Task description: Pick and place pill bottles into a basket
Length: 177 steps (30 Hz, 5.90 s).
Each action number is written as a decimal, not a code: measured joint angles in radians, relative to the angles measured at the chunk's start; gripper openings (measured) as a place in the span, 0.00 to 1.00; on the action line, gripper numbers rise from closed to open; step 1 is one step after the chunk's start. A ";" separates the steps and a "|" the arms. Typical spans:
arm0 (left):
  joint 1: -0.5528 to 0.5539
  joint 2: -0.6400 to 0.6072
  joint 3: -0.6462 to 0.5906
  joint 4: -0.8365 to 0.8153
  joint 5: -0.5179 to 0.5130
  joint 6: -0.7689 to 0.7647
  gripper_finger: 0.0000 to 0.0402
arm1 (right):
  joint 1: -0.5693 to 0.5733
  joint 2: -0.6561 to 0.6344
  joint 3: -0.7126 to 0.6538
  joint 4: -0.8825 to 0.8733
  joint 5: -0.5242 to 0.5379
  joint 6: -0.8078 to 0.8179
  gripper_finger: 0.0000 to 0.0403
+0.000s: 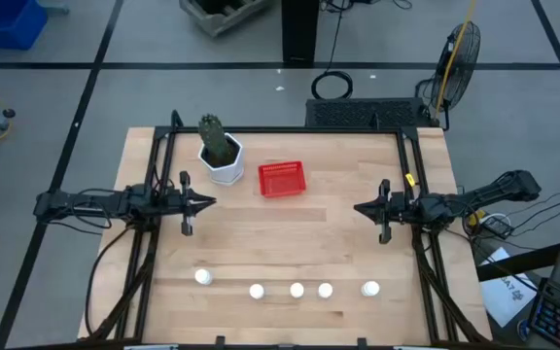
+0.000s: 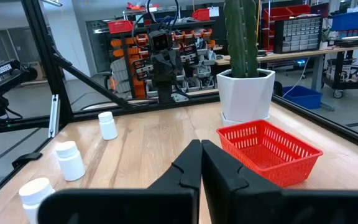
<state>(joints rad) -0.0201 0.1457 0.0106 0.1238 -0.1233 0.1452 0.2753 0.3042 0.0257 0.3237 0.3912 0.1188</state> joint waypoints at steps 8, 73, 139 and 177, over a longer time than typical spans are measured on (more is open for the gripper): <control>0.000 0.000 0.000 0.000 0.000 0.000 0.09 | 0.000 0.000 0.000 0.000 0.000 0.000 0.01; 0.000 0.000 0.000 0.000 0.000 0.000 0.09 | -0.012 0.060 0.017 0.534 -0.030 0.132 0.01; 0.000 0.000 0.000 0.000 -0.002 0.000 0.09 | 0.473 1.463 1.110 -0.731 0.039 0.793 0.72; 0.000 0.000 0.000 0.000 -0.002 0.000 0.09 | 0.149 1.220 1.110 -0.730 0.188 0.277 0.38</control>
<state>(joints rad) -0.0200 0.1457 0.0105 0.1242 -0.1249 0.1452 0.4238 1.5246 1.1358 -0.4064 0.5792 0.3956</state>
